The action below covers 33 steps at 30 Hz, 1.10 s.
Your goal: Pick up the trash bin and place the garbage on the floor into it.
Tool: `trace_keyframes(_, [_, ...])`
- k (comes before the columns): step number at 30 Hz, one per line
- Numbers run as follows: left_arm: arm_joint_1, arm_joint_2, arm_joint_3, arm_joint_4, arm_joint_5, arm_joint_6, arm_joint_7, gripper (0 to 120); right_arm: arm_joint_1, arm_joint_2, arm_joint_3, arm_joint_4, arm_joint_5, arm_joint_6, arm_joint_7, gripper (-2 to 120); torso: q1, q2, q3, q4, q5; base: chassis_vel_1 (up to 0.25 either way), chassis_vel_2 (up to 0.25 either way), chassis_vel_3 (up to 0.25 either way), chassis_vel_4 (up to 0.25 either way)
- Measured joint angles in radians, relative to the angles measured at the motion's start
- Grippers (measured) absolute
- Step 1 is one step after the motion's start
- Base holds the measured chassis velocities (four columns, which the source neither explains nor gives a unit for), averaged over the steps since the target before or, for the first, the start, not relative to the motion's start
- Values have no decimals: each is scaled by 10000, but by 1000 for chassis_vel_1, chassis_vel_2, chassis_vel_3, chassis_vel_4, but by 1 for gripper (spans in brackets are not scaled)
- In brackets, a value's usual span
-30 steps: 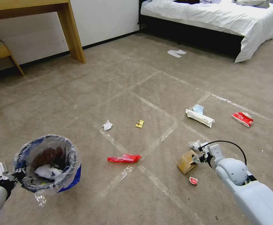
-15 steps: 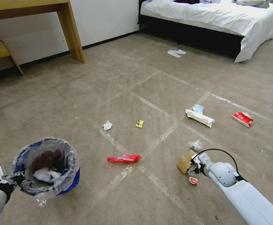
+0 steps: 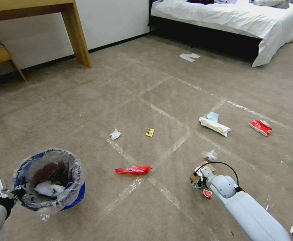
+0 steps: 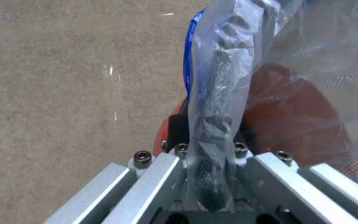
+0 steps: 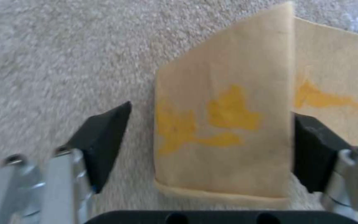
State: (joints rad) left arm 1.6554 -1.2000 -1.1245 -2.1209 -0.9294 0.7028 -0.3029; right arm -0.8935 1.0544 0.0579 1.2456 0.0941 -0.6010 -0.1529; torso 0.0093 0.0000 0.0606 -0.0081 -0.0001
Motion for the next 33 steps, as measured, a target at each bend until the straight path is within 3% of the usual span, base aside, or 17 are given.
trace_keyframes(7, [-58,130,48,147,-6,5,-2,0,57,249,57,-465,16,445,408,55,0,0,-1,-2,-1,0,0,0,0])
trace_keyframes(9, [-81,131,97,176,-7,5,-2,0,58,341,46,-615,10,664,630,44,0,0,0,-1,0,0,0,0,0])
trace_keyframes(13, [-93,127,115,183,-7,6,-1,0,23,358,45,-679,9,841,808,33,0,0,0,0,1,0,0,0,0])
trace_keyframes(15, [-93,127,122,186,-8,6,1,0,-35,340,80,-717,23,1031,906,22,1,0,0,-1,2,0,0,0,0])
trace_keyframes(18, [-93,129,122,188,-7,5,1,0,-66,308,103,-715,59,1106,937,17,1,0,0,-1,2,0,0,0,0])
trace_keyframes(20, [-91,134,124,196,-7,6,3,0,-182,152,221,-494,297,1284,1010,4,1,-1,0,-1,2,0,0,0,0])
trace_keyframes(30, [-37,203,122,208,-6,9,14,0,-758,-571,858,1188,1592,1822,1178,0,1,0,0,-2,1,0,0,0,0])
trace_keyframes(33, [29,245,130,154,2,9,36,0,-1095,-993,1034,2303,2858,2808,1034,0,1,-1,0,-2,1,0,0,0,0])
